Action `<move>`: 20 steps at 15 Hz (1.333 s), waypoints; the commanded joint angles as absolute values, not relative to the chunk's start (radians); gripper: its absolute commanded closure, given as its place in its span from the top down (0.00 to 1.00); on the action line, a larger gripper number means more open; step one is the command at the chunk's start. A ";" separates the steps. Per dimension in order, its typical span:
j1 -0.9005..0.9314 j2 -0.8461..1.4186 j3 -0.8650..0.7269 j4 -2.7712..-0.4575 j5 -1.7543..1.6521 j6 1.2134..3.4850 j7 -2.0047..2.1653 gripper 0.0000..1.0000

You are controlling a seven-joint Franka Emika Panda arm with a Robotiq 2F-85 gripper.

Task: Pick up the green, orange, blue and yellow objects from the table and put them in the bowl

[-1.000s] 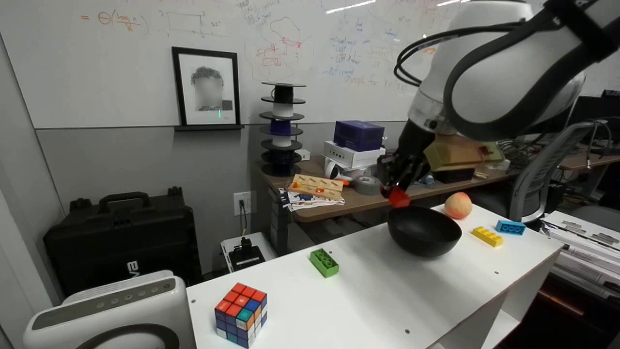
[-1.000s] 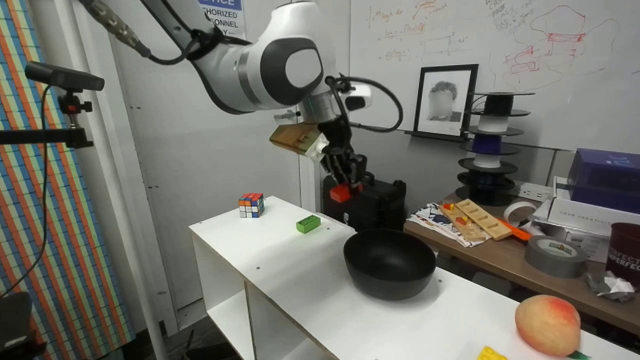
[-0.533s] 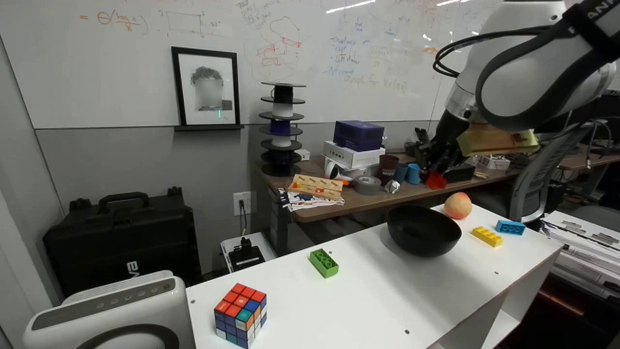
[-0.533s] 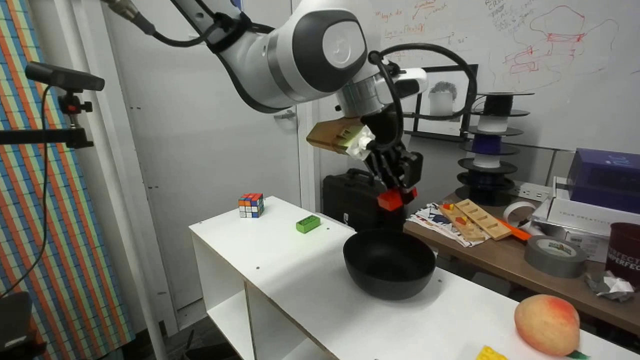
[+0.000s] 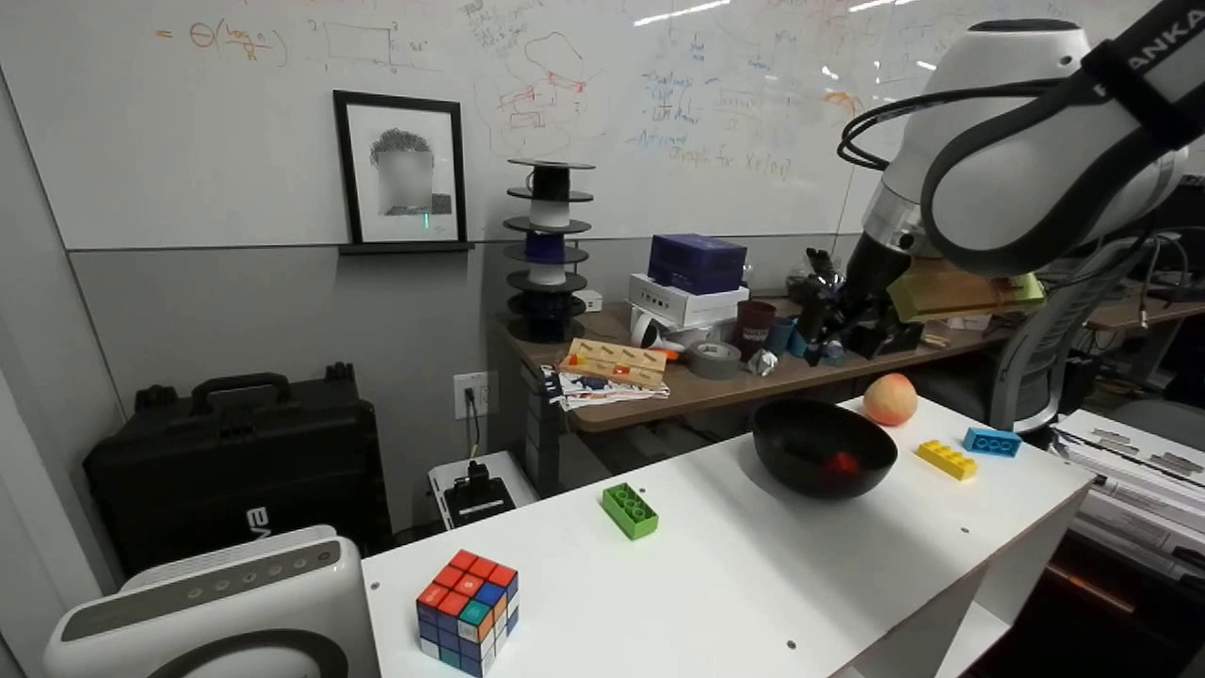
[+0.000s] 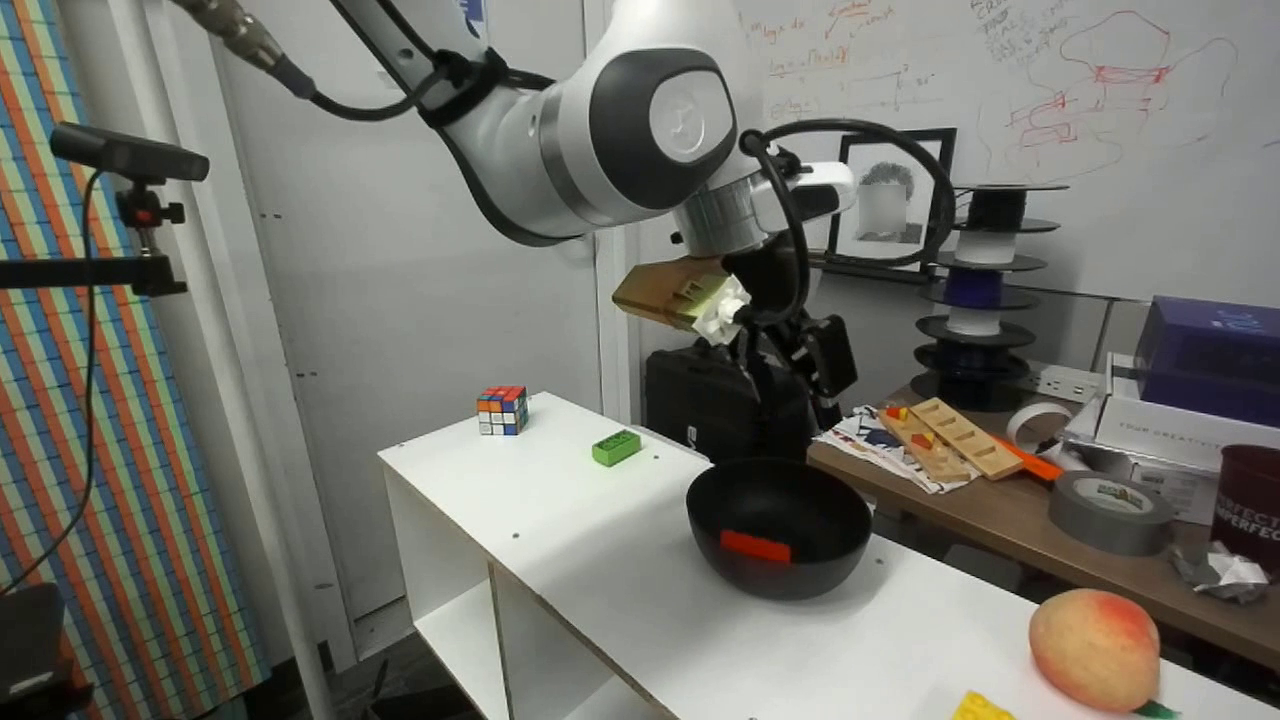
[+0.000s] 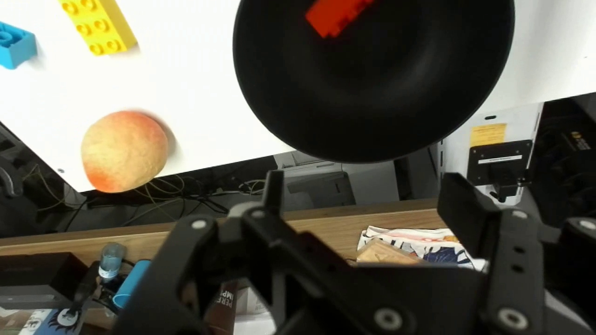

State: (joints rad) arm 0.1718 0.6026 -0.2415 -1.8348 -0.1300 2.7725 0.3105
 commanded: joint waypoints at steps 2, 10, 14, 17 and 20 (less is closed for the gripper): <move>0.177 0.491 -0.196 -1.908 -0.163 2.688 0.252 1.00; 0.209 0.539 -0.041 -1.909 -0.182 2.659 0.193 1.00; 0.224 0.661 0.005 -1.868 -0.181 2.652 0.147 1.00; 0.253 0.759 0.005 -1.805 -0.200 2.666 0.125 1.00; 0.286 0.820 -0.004 -1.745 -0.215 2.703 0.123 1.00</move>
State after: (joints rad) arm 0.2540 0.7576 0.0080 -1.8321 -0.1948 2.6753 0.1370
